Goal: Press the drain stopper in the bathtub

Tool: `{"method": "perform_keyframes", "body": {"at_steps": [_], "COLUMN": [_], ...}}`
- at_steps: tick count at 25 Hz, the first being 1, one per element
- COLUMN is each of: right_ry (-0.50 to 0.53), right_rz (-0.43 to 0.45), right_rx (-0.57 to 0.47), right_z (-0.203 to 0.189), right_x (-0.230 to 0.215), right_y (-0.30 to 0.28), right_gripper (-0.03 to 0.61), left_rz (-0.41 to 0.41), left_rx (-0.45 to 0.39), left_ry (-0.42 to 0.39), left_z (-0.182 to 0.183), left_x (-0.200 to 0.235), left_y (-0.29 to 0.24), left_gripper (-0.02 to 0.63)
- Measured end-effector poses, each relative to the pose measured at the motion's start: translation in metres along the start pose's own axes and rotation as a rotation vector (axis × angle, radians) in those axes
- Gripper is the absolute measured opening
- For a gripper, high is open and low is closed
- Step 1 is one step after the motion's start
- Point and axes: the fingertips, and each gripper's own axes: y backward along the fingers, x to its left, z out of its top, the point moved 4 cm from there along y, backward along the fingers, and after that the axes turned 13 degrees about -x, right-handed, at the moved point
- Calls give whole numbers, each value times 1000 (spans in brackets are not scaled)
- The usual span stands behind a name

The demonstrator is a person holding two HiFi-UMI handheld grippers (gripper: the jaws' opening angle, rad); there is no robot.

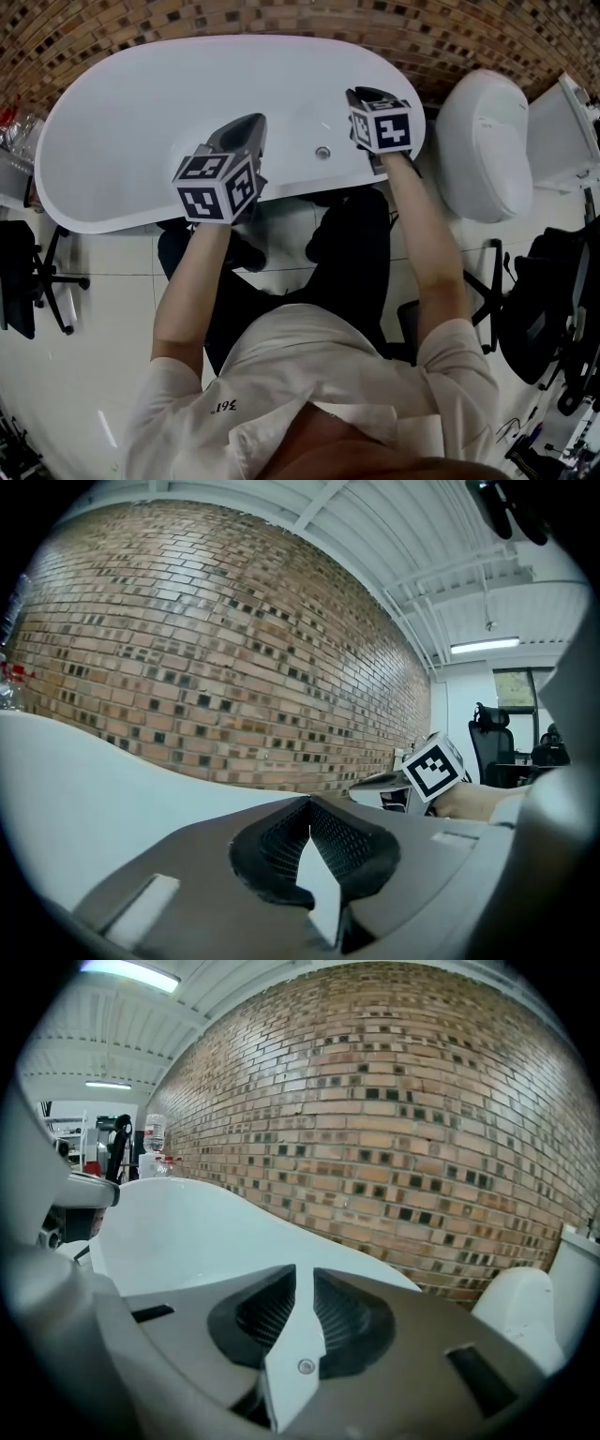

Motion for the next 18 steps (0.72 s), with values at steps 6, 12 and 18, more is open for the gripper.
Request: {"method": "perform_keyframes", "body": {"at_steps": [6, 12, 18], "right_ry": [15, 13, 18], "right_rz": [0, -13, -12], "right_rx": [-41, -92, -186], "right_z": [12, 26, 43], "right_x": [10, 13, 29], "right_y": [20, 43, 69], "right_gripper": [54, 54, 52], "left_rz": [0, 2, -7], "left_rx": [-27, -59, -88], "left_ry": [-26, -35, -45], "left_z": [13, 22, 28], "left_x": [-1, -6, -13], "left_y": [13, 22, 33], "left_gripper": [6, 6, 6]}}
